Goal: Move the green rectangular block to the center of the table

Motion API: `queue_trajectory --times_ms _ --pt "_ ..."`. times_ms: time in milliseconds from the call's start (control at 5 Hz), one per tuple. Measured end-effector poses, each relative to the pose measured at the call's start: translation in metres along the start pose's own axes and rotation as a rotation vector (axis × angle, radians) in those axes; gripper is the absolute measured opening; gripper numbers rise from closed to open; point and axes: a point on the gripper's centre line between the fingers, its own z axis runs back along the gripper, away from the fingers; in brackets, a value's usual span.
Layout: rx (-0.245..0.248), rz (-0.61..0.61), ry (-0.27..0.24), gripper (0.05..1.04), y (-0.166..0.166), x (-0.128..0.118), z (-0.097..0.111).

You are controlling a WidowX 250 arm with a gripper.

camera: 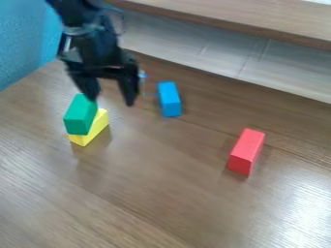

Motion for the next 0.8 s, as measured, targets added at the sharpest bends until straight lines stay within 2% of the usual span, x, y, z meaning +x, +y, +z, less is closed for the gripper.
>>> queue_trajectory --times_ms 400,800 --pt "0.034 0.11 -0.014 1.0 0.042 -0.006 0.01" --pt "0.048 0.154 0.006 1.0 0.06 -0.009 -0.004"
